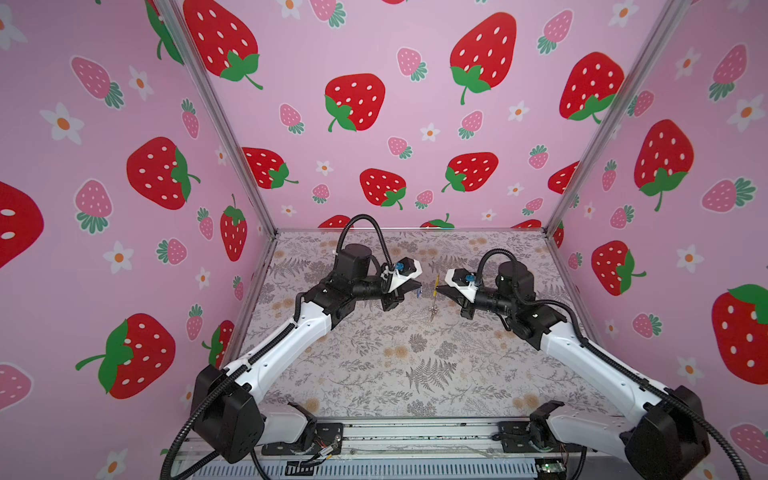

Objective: Put the keys on the keyring
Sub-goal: 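Lift the blue-tag key with the left gripper toward the keyring held by the right gripper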

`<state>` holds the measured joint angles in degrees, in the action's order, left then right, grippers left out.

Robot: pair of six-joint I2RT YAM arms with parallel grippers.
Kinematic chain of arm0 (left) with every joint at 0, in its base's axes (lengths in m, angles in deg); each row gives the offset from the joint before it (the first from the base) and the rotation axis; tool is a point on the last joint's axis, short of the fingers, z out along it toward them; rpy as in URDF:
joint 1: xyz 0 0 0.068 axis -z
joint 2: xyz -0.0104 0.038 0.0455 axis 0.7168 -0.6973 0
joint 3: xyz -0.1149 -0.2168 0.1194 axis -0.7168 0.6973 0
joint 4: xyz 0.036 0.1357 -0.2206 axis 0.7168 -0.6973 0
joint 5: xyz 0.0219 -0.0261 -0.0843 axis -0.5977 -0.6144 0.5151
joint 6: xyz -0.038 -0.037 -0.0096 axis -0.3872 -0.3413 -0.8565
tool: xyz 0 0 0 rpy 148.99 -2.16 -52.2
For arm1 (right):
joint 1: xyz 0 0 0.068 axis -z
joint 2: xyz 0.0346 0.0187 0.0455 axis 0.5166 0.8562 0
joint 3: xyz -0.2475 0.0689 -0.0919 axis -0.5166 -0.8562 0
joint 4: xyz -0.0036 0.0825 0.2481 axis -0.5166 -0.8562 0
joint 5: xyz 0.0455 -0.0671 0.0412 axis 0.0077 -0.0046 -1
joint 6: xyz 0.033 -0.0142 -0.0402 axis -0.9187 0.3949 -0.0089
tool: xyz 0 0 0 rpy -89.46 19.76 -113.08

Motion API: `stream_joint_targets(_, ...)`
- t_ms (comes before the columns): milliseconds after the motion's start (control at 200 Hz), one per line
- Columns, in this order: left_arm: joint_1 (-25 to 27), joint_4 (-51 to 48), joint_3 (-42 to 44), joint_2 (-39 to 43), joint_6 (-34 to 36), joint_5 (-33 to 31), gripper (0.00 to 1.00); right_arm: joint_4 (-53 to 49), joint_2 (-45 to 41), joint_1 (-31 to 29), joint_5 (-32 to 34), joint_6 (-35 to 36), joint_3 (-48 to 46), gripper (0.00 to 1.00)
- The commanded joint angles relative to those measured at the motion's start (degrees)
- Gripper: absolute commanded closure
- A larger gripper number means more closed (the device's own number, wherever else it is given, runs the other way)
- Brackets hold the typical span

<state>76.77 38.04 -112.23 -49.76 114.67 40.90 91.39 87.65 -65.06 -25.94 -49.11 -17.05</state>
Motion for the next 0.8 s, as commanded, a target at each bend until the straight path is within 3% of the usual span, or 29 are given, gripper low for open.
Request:
stream_joint_targets(0,1.5,-4.1,-3.3,0.4,4.3,0.7,1.00,2.7,-1.3,0.1,2.4,0.6,0.4,1.00)
stream_joint_targets(380,4.1,-1.5,-5.1,-1.4,-3.8,-2.9,1.00,11.4,-5.0,-4.6,12.9,6.5,-5.0,1.00)
stream_joint_targets(795,4.2,-1.4,-7.3,-3.0,-7.2,-2.5,1.00,13.3,-6.5,-6.7,13.5,8.7,-7.1,1.00)
